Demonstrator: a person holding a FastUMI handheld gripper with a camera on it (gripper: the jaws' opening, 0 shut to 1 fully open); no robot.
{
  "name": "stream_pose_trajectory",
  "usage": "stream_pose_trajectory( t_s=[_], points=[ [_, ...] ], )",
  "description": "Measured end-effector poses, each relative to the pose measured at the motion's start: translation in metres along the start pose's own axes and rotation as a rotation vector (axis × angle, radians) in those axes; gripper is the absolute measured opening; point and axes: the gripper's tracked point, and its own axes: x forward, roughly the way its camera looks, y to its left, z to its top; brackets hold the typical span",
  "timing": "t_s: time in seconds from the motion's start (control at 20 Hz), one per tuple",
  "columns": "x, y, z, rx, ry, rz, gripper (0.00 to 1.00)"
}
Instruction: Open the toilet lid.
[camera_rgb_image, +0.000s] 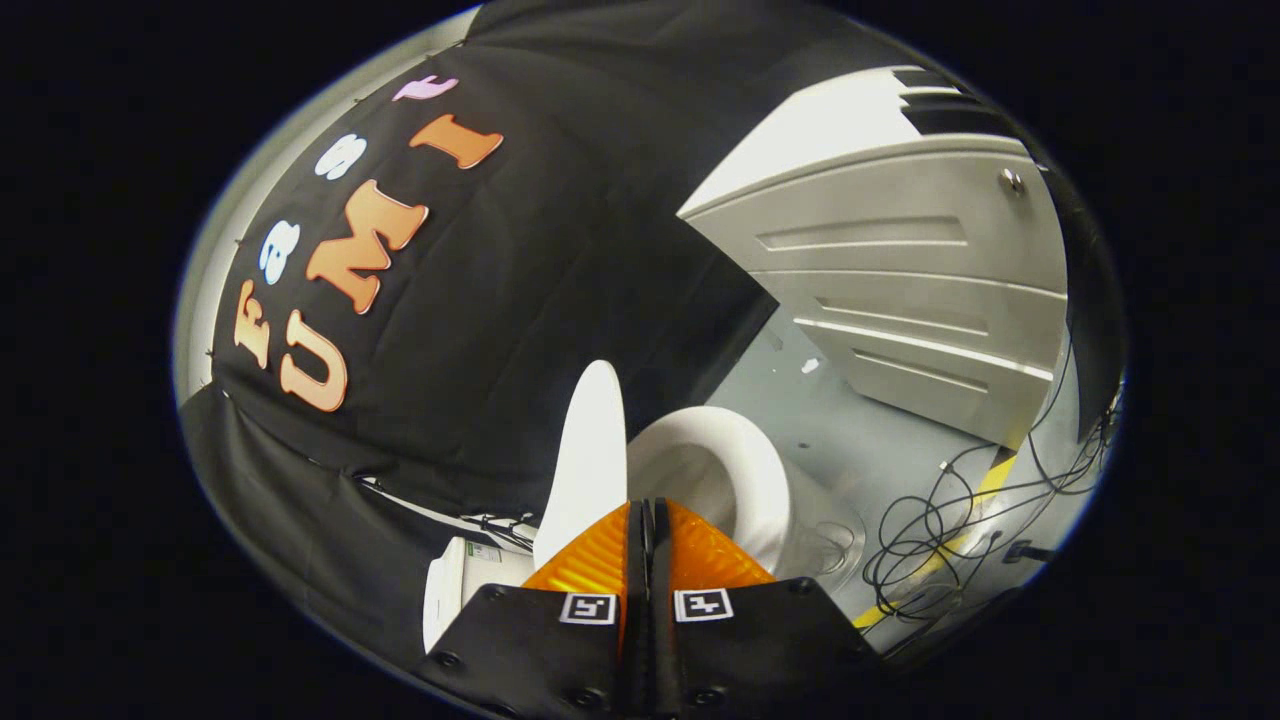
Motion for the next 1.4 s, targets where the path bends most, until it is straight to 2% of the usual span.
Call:
stream_pose_trajectory(
  t_s=[0.2, 0.3, 1.0, 1.4],
  points=[
    [-0.01, 0.039, 0.002, -0.171, 0.015, -0.007, 0.08],
    [-0.015, 0.062, 0.005, -0.216, 0.005, 0.015, 0.08],
    [-0.05, 0.185, -0.012, -0.471, -0.063, 0.095, 0.08],
    [-0.064, 0.236, -0.03, -0.563, -0.075, 0.138, 0.08]
  ],
)
